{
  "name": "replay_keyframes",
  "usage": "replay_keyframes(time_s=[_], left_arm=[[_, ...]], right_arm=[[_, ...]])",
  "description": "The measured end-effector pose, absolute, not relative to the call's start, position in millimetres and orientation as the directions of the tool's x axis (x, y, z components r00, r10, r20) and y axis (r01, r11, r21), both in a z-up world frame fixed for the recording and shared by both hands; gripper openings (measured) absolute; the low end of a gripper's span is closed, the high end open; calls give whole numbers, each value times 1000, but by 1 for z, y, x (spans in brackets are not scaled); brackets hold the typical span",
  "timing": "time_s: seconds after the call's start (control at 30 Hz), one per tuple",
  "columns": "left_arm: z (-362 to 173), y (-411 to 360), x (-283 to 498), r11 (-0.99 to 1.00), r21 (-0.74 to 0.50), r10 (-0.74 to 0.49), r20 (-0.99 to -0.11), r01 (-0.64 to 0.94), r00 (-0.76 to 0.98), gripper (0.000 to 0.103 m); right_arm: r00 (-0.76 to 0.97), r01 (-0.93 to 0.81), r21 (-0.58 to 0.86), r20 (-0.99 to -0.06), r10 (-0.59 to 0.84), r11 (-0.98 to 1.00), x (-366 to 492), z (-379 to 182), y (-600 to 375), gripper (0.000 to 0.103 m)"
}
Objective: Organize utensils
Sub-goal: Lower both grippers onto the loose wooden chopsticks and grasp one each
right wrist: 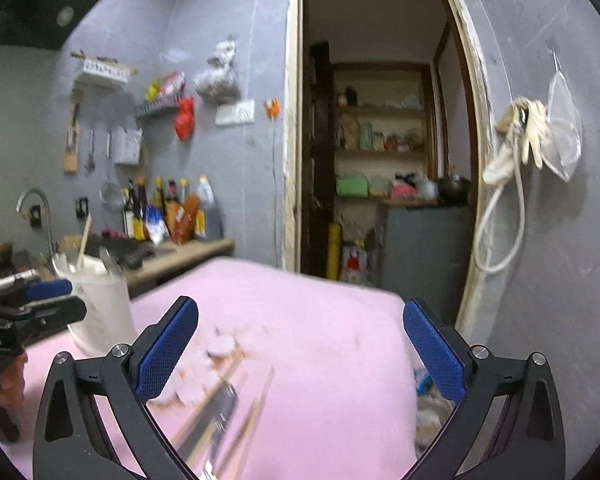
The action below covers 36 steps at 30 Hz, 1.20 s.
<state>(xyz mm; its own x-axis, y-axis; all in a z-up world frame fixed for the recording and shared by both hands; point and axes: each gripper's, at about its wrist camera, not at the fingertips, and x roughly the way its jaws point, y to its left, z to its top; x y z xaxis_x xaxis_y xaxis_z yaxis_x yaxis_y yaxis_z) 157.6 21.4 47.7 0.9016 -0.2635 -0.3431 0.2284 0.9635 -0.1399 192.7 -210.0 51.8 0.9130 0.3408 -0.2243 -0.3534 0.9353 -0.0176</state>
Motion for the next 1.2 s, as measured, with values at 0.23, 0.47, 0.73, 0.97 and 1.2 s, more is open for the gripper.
replay_keyframes(time_s=[0.23, 0.47, 0.73, 0.97, 1.2], left_arm=[[33, -3, 175, 960, -102, -278, -454, 260, 847, 94], [16, -17, 192, 953, -98, -291, -559, 287, 777, 92], [-4, -26, 218, 927, -169, -357, -675, 336, 646, 57], [-25, -31, 245, 918, -261, -384, -776, 300, 500, 31], [-32, -36, 262, 927, -266, -363, -819, 266, 444, 20]], right_arm=[[852, -371, -19, -404, 333, 928, 198, 24, -217, 102], [739, -436, 56, -548, 393, 898, 208, -3, -213, 75], [614, -497, 113, -655, 440, 861, 220, -23, -201, 44], [556, -532, 95, -710, 432, 841, 224, -34, -186, 25], [527, -541, 74, -747, 406, 838, 230, -39, -176, 15]])
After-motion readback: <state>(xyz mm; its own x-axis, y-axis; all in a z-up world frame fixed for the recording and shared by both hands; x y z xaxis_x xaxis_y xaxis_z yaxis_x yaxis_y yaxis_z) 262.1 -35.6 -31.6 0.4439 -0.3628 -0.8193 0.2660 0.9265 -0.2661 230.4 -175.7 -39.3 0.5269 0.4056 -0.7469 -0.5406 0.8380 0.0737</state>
